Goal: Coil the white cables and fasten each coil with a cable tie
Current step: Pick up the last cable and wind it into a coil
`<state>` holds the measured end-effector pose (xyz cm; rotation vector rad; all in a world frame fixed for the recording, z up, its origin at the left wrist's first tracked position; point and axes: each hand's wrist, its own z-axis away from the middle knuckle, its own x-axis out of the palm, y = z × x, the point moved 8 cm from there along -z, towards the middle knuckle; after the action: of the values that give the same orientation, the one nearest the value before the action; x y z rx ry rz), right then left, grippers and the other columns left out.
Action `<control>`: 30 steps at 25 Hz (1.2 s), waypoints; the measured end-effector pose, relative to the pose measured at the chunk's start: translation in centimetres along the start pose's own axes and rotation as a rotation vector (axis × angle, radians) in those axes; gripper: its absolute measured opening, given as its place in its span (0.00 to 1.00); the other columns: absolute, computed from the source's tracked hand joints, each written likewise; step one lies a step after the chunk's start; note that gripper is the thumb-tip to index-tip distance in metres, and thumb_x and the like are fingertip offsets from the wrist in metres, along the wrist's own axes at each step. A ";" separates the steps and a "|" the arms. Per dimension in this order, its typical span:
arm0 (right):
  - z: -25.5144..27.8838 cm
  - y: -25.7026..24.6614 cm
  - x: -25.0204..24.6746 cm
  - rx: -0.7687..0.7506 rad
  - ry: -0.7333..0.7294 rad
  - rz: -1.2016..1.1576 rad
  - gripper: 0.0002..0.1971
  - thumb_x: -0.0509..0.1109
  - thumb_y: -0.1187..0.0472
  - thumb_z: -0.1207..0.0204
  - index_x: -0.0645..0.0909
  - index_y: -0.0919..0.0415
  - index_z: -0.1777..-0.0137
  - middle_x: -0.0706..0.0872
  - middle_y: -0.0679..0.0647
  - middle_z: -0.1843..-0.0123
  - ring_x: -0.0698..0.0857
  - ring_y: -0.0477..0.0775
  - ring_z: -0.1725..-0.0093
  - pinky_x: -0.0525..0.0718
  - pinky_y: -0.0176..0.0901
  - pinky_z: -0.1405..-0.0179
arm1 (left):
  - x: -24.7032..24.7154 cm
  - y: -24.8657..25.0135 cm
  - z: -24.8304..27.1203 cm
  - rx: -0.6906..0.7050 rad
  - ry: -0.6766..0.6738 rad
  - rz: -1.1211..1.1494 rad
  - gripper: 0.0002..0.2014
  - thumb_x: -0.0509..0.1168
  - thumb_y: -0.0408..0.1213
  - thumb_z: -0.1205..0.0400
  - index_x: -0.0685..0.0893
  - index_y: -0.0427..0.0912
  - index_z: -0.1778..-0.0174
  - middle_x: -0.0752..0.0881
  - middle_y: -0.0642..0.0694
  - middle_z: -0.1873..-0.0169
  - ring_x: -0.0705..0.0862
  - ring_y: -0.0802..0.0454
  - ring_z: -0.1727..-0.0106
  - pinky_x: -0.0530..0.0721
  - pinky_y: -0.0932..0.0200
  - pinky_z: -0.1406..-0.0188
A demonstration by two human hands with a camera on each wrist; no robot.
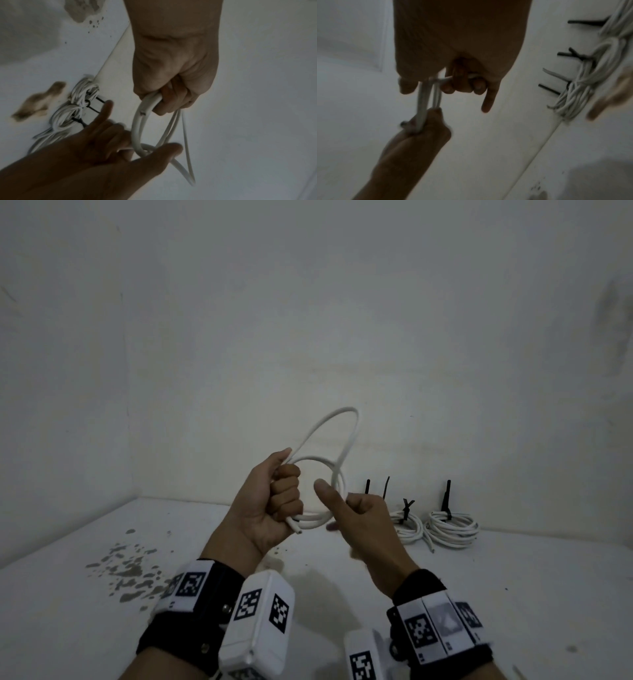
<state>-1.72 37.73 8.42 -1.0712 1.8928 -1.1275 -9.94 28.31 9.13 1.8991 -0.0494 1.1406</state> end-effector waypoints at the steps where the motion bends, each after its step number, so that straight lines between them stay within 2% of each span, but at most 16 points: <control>1: 0.0 0.5 -0.8 0.046 -0.031 0.061 0.33 0.78 0.34 0.36 0.62 0.57 0.76 0.61 0.59 0.74 0.70 0.54 0.70 0.69 0.35 0.77 | -0.8 0.8 -0.1 0.012 0.031 -0.025 0.25 0.57 0.46 0.16 0.64 0.48 0.81 0.49 0.55 0.84 0.45 0.57 0.85 0.49 0.67 0.92; 3: -0.2 1.7 -3.2 0.161 -0.018 0.131 0.33 0.82 0.36 0.38 0.62 0.53 0.80 0.63 0.53 0.78 0.72 0.53 0.74 0.69 0.40 0.76 | -3.4 2.8 0.0 0.053 0.134 -0.067 0.28 0.55 0.47 0.13 0.64 0.49 0.83 0.53 0.55 0.89 0.47 0.57 0.89 0.50 0.68 0.92; 5: -0.5 2.7 -6.5 0.232 0.114 0.158 0.32 0.85 0.44 0.38 0.63 0.50 0.84 0.64 0.47 0.81 0.71 0.53 0.77 0.70 0.46 0.72 | -6.6 4.7 0.5 0.108 0.260 -0.103 0.30 0.57 0.46 0.14 0.63 0.50 0.85 0.56 0.54 0.91 0.53 0.58 0.93 0.52 0.69 0.91; 9: -0.6 3.6 -10.2 0.280 0.385 0.073 0.27 0.82 0.49 0.30 0.67 0.57 0.74 0.61 0.51 0.77 0.66 0.54 0.73 0.70 0.46 0.69 | -11.3 5.5 1.2 0.153 0.473 -0.248 0.28 0.62 0.40 0.15 0.61 0.50 0.82 0.56 0.54 0.90 0.53 0.58 0.92 0.51 0.70 0.90; 11: -0.9 3.6 -10.7 0.253 0.405 0.107 0.28 0.80 0.49 0.27 0.65 0.58 0.74 0.62 0.52 0.77 0.66 0.53 0.75 0.70 0.45 0.69 | -11.8 5.3 1.0 0.160 0.507 -0.294 0.25 0.62 0.39 0.14 0.59 0.49 0.76 0.56 0.54 0.90 0.53 0.59 0.92 0.51 0.69 0.90; 13: -1.2 3.1 -10.6 0.204 0.314 0.309 0.29 0.75 0.48 0.22 0.69 0.61 0.78 0.68 0.52 0.81 0.68 0.52 0.79 0.72 0.44 0.67 | -11.6 5.5 0.9 0.177 0.500 -0.266 0.24 0.60 0.41 0.13 0.58 0.49 0.73 0.57 0.54 0.90 0.54 0.59 0.92 0.51 0.69 0.90; 14: -1.4 2.9 -10.2 0.200 0.219 0.472 0.27 0.72 0.48 0.20 0.76 0.62 0.78 0.75 0.52 0.80 0.72 0.50 0.80 0.74 0.42 0.67 | -11.4 5.6 0.8 0.181 0.483 -0.232 0.24 0.59 0.41 0.13 0.58 0.49 0.73 0.57 0.54 0.90 0.54 0.59 0.92 0.52 0.69 0.90; 15: -1.4 2.7 -9.5 0.204 0.106 0.604 0.23 0.69 0.51 0.17 0.83 0.62 0.72 0.81 0.52 0.77 0.76 0.49 0.78 0.77 0.40 0.68 | -11.2 5.5 0.6 0.177 0.463 -0.192 0.23 0.58 0.43 0.12 0.58 0.49 0.73 0.57 0.54 0.89 0.54 0.59 0.92 0.52 0.69 0.90; 16: -1.2 2.6 -8.6 0.216 -0.019 0.680 0.17 0.65 0.56 0.14 0.87 0.62 0.60 0.84 0.53 0.73 0.78 0.48 0.77 0.78 0.38 0.69 | -10.9 5.4 0.4 0.168 0.440 -0.149 0.23 0.56 0.44 0.11 0.59 0.49 0.73 0.57 0.54 0.89 0.55 0.58 0.91 0.53 0.68 0.90; 17: -0.8 2.3 -7.5 0.233 -0.149 0.700 0.11 0.61 0.60 0.13 0.86 0.61 0.47 0.86 0.53 0.70 0.80 0.47 0.76 0.79 0.36 0.69 | -10.7 5.1 0.3 0.157 0.415 -0.108 0.22 0.54 0.45 0.11 0.61 0.48 0.72 0.58 0.54 0.88 0.55 0.58 0.91 0.54 0.67 0.91; 19: 0.5 1.8 -5.1 0.263 -0.389 0.678 0.13 0.56 0.65 0.13 0.77 0.51 0.35 0.88 0.53 0.65 0.84 0.44 0.72 0.81 0.38 0.65 | -10.1 4.5 -0.2 0.143 0.351 -0.037 0.21 0.50 0.48 0.10 0.69 0.45 0.69 0.60 0.54 0.87 0.57 0.58 0.91 0.56 0.65 0.91; 22: 2.0 0.8 -1.5 0.211 -0.661 0.731 0.16 0.55 0.67 0.15 0.77 0.46 0.38 0.93 0.53 0.56 0.88 0.49 0.58 0.83 0.46 0.48 | -9.3 3.8 -0.7 0.124 0.289 0.002 0.23 0.47 0.49 0.09 0.79 0.39 0.58 0.62 0.54 0.87 0.58 0.59 0.91 0.58 0.66 0.91; 24: 2.8 0.0 0.1 0.171 -0.742 0.679 0.16 0.55 0.67 0.14 0.82 0.50 0.42 0.94 0.56 0.51 0.89 0.48 0.54 0.83 0.46 0.41 | -9.1 3.7 -0.8 0.124 0.275 -0.003 0.22 0.47 0.49 0.09 0.80 0.39 0.54 0.62 0.54 0.86 0.58 0.59 0.90 0.58 0.67 0.90; 26: 3.1 -1.2 0.5 0.158 -0.734 0.536 0.15 0.57 0.68 0.13 0.86 0.56 0.46 0.93 0.60 0.50 0.90 0.42 0.58 0.82 0.36 0.49 | -9.1 3.8 -0.7 0.136 0.257 0.020 0.21 0.48 0.50 0.09 0.80 0.40 0.52 0.62 0.54 0.85 0.57 0.59 0.88 0.59 0.66 0.88; 27: 3.2 -1.8 0.5 0.157 -0.720 0.454 0.15 0.57 0.68 0.13 0.87 0.60 0.46 0.93 0.60 0.49 0.90 0.41 0.57 0.81 0.34 0.48 | -9.0 4.0 -0.6 0.139 0.243 0.048 0.21 0.48 0.50 0.10 0.80 0.40 0.52 0.62 0.55 0.84 0.56 0.59 0.86 0.59 0.66 0.87; 30: 3.3 -3.4 0.2 0.139 -0.724 0.181 0.17 0.55 0.65 0.14 0.86 0.61 0.40 0.92 0.57 0.42 0.89 0.49 0.37 0.78 0.51 0.29 | -8.7 4.3 -0.4 0.137 0.205 0.143 0.21 0.48 0.48 0.10 0.81 0.38 0.52 0.64 0.54 0.81 0.60 0.59 0.84 0.62 0.65 0.84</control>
<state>2.04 35.45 10.16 -1.0228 1.2832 -0.6305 -17.07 22.68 5.78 1.9114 0.0065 1.4636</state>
